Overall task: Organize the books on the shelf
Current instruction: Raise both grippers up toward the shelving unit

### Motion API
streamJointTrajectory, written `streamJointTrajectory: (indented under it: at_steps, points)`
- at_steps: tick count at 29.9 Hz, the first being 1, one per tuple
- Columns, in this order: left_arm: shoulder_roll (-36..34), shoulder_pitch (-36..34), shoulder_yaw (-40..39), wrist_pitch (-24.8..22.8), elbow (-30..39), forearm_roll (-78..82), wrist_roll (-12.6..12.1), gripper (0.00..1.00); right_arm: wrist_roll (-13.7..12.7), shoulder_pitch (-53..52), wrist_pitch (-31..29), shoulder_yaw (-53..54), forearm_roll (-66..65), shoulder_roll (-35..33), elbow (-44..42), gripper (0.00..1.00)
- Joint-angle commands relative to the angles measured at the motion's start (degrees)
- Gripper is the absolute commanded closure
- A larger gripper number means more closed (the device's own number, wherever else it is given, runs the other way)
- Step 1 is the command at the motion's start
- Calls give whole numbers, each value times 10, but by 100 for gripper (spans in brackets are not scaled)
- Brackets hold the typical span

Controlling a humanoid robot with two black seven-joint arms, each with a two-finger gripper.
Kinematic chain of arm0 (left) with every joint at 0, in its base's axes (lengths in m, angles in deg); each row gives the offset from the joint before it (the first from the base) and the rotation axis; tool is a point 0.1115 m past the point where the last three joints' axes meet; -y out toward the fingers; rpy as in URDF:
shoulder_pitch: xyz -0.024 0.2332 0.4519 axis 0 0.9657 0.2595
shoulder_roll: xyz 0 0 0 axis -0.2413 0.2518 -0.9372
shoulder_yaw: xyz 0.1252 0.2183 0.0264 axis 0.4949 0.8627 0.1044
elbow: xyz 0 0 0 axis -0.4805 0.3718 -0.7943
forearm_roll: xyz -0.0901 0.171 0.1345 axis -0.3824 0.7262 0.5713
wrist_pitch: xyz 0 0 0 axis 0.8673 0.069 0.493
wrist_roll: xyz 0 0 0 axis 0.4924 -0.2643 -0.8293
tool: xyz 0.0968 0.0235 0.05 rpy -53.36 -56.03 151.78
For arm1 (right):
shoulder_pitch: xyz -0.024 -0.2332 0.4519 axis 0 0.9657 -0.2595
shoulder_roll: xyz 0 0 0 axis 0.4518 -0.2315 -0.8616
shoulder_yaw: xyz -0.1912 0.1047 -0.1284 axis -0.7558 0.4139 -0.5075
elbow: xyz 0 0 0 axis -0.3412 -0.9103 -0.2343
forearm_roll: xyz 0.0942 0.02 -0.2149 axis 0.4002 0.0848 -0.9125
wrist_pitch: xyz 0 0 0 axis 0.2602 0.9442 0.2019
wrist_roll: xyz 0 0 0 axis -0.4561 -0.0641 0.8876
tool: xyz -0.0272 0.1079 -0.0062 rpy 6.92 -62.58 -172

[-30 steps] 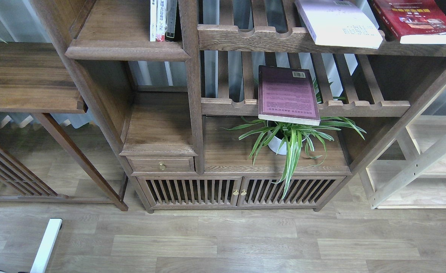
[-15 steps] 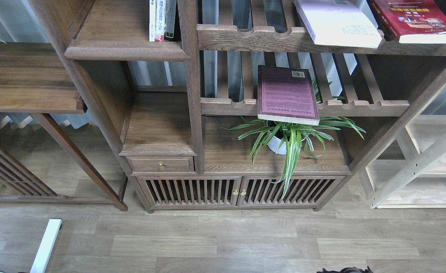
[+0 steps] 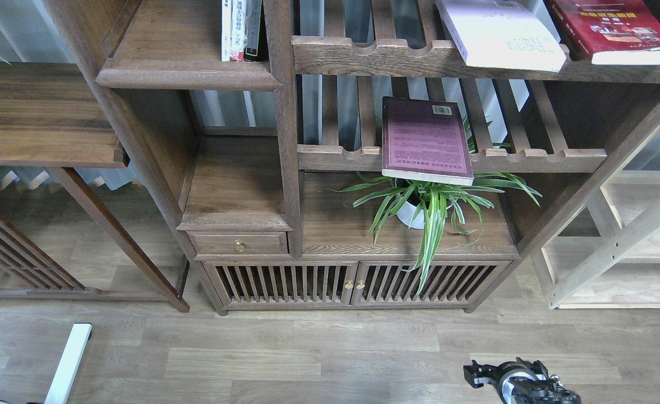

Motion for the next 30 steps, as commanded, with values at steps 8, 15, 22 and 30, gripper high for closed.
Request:
streamJointTrajectory:
  at_steps: [8, 15, 22, 30]
  points:
    - [-48, -6, 71, -71, 8, 23, 93, 2, 102, -11, 26, -54, -63, -28, 2, 0]
    - [-86, -33, 63, -118, 8, 19, 93, 2, 103, -50, -42, -47, -63, -102, 11, 0]
    - [-109, -57, 75, -139, 9, 24, 132, 2, 146, -80, -52, -63, -85, -163, 14, 0]
    - [-144, -79, 75, -213, 10, 37, 171, 2, 160, -84, -49, -71, -155, -224, 47, 0]
